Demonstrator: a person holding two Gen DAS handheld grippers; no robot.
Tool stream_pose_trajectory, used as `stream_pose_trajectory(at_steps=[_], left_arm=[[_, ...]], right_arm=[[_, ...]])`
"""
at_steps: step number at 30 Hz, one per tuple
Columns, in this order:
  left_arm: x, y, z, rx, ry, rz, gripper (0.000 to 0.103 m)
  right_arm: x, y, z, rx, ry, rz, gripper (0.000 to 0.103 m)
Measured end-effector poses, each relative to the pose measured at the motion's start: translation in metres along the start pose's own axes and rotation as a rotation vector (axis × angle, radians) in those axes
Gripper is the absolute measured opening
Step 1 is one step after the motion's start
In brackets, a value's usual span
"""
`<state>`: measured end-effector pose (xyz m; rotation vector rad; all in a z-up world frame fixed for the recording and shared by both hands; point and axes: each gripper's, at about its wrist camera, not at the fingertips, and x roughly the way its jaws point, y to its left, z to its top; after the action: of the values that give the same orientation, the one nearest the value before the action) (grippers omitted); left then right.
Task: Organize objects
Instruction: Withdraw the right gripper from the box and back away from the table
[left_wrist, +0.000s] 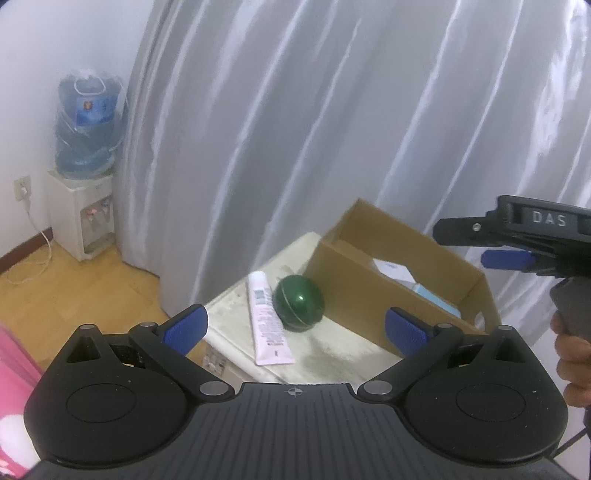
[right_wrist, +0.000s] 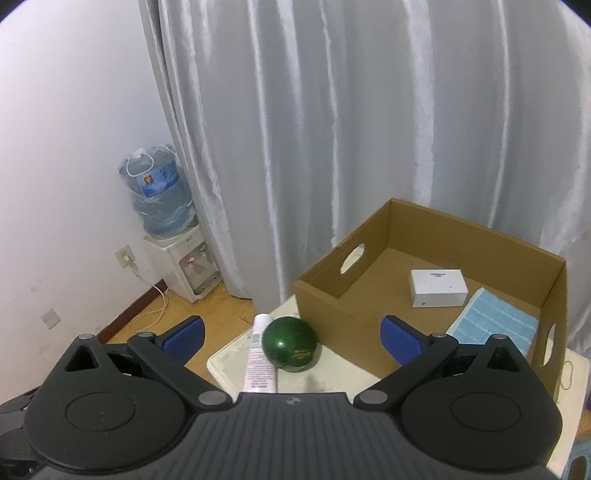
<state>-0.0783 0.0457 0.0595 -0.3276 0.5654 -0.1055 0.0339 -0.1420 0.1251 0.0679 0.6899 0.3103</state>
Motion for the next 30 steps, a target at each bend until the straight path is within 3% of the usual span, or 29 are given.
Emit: stream_pose_trajectory(at_steps=[8, 15, 30], left_arm=[[-0.013, 0.030, -0.002, -0.026, -0.061, 0.030, 0.103], [-0.020, 0.052, 0.004, -0.044, -0.067, 0.082, 0.103], [-0.021, 0.061, 0.005, -0.058, -0.049, 0.117, 0.103]], right_arm=[[0.012, 0.043, 0.006, -0.052, 0.015, 0.001, 0.103], [0.021, 0.069, 0.006, -0.062, 0.012, 0.010, 0.103], [0.028, 0.080, 0.004, -0.082, 0.014, 0.006, 0.103]])
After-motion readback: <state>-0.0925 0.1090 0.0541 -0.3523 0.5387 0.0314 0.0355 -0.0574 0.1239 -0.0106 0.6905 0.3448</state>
